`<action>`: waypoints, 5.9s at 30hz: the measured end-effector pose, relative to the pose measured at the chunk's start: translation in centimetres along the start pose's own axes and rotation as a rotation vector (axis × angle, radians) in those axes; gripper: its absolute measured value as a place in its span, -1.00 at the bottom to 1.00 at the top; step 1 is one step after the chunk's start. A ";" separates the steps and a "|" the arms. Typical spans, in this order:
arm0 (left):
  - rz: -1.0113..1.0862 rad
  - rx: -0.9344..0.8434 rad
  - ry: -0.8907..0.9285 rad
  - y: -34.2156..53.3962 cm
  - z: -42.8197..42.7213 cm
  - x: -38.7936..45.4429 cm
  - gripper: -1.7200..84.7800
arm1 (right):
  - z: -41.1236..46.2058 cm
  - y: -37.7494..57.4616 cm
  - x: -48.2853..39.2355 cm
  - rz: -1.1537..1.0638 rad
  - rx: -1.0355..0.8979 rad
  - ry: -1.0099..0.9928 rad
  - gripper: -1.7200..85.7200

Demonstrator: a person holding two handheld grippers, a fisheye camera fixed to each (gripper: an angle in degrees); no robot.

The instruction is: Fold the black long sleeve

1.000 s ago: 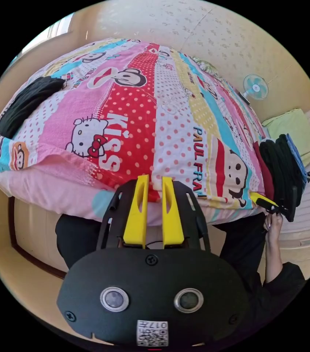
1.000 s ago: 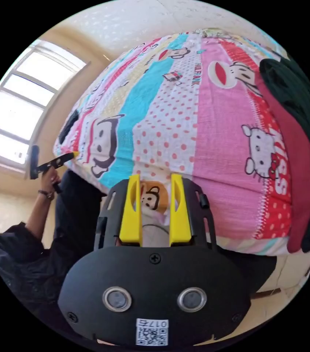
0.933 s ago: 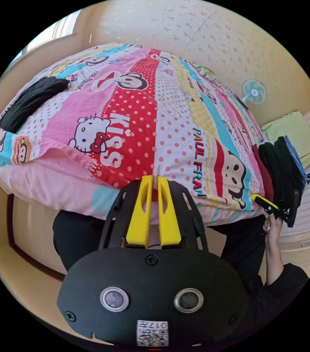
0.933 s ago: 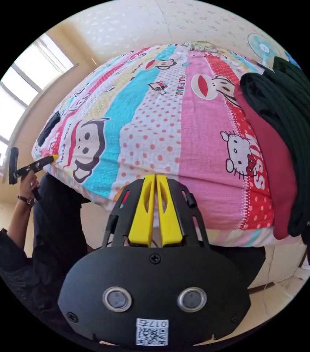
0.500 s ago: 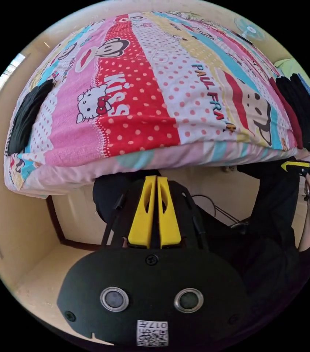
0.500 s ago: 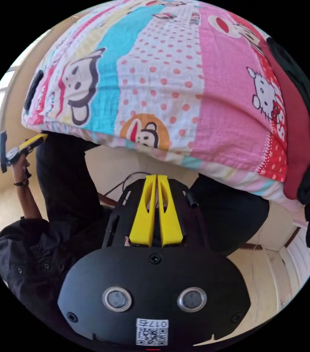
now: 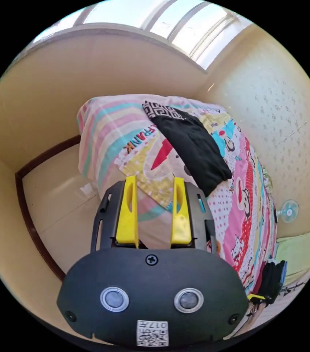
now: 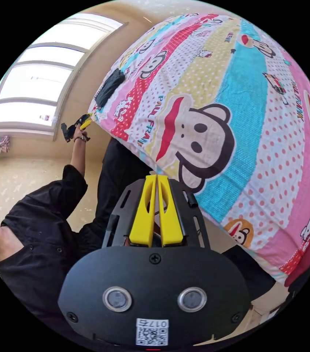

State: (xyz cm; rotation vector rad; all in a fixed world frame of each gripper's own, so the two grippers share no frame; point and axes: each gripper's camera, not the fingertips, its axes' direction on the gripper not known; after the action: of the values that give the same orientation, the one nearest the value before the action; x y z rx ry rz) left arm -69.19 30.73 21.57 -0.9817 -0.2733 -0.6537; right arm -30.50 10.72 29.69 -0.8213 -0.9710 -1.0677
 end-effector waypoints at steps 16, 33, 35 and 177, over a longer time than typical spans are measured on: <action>0.001 0.050 0.313 -1.9 -7.3 -12.4 -0.91 | 0.0 -14.2 -6.1 -0.116 0.021 -0.144 -0.86; 0.092 -0.147 0.271 -11.9 -0.8 -3.2 -0.70 | 11.7 -45.9 -23.3 -0.406 -0.085 0.098 -0.59; 0.079 -0.113 0.279 -11.5 -0.8 -3.5 -0.76 | 13.2 -46.0 -22.7 -0.329 -0.084 0.096 -0.69; 1.238 -1.082 1.980 37.8 -27.9 53.9 -0.98 | 8.0 11.3 6.2 -0.853 0.052 -1.209 -0.80</action>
State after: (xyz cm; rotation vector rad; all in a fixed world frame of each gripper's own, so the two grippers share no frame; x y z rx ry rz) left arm -5.71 1.09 7.42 -0.7865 2.4350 -0.2649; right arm -20.49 19.10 37.45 -1.0360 -2.5155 -1.1977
